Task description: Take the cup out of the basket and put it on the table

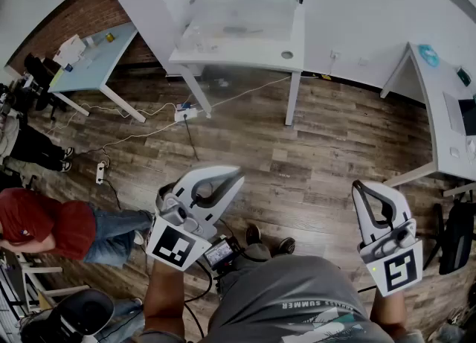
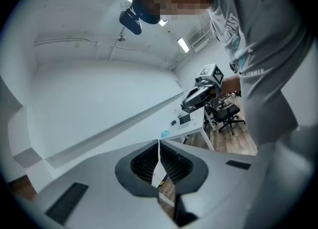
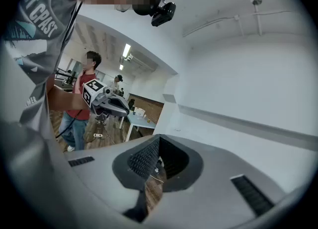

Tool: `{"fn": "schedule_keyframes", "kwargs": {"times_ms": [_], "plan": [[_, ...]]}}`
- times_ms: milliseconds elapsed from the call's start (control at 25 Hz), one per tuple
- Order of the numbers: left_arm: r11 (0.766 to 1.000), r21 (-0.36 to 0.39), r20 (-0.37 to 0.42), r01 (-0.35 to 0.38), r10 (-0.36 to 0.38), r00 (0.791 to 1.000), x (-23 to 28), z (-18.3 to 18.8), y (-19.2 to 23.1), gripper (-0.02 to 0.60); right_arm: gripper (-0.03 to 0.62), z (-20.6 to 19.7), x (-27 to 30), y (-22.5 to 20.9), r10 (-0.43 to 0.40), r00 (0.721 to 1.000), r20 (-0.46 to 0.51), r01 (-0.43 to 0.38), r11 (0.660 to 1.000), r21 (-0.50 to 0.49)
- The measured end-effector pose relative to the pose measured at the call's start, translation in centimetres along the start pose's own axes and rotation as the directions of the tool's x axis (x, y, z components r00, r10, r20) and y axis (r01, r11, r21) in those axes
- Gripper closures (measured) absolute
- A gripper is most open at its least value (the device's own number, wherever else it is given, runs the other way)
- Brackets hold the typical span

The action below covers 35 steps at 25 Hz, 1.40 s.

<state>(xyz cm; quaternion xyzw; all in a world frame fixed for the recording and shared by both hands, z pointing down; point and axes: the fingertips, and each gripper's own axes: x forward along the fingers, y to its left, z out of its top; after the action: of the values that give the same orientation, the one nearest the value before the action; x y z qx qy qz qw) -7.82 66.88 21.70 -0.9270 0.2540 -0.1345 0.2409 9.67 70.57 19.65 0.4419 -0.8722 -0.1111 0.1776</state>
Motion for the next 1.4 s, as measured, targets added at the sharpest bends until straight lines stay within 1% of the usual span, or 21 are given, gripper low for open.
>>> {"fn": "schedule_keyframes", "kwargs": {"times_ms": [160,480,680,880,1120,1280,1400], "plan": [[1.000,0.012,0.001,-0.016,0.016,1.000,-1.1,-0.9,1.1,0.565,0.583,0.5,1.5,0.9,-0.005,1.000,-0.003,0.005,1.000,-0.021],[0.999,0.011,0.024,-0.032,0.032,0.999,-2.3,-2.8,3.2,0.565,0.583,1.4,4.3,1.7,-0.006,1.000,-0.007,0.006,1.000,-0.012],[0.998,0.036,0.039,-0.058,0.057,0.998,-2.6,-4.0,5.2,0.565,0.583,2.6,6.3,1.7,-0.005,0.999,0.037,0.004,1.000,0.023],[0.994,0.091,0.046,-0.061,0.057,0.997,-3.2,-5.6,6.3,0.565,0.583,3.0,8.7,1.8,-0.048,0.998,0.028,0.050,0.997,-0.053],[0.995,0.082,0.076,-0.056,0.050,0.996,-3.8,-6.9,8.5,0.566,0.583,3.7,11.3,1.7,-0.102,0.995,0.003,0.102,0.989,-0.111],[0.995,0.084,0.070,-0.048,0.042,0.997,-3.0,-7.4,9.4,0.565,0.583,3.5,11.8,0.9,-0.118,0.993,-0.006,0.116,0.986,-0.122],[0.995,0.091,0.054,-0.050,0.045,0.998,-1.4,-7.6,9.8,0.566,0.583,2.7,11.8,-0.9,-0.120,0.993,0.002,0.119,0.985,-0.122]]}}
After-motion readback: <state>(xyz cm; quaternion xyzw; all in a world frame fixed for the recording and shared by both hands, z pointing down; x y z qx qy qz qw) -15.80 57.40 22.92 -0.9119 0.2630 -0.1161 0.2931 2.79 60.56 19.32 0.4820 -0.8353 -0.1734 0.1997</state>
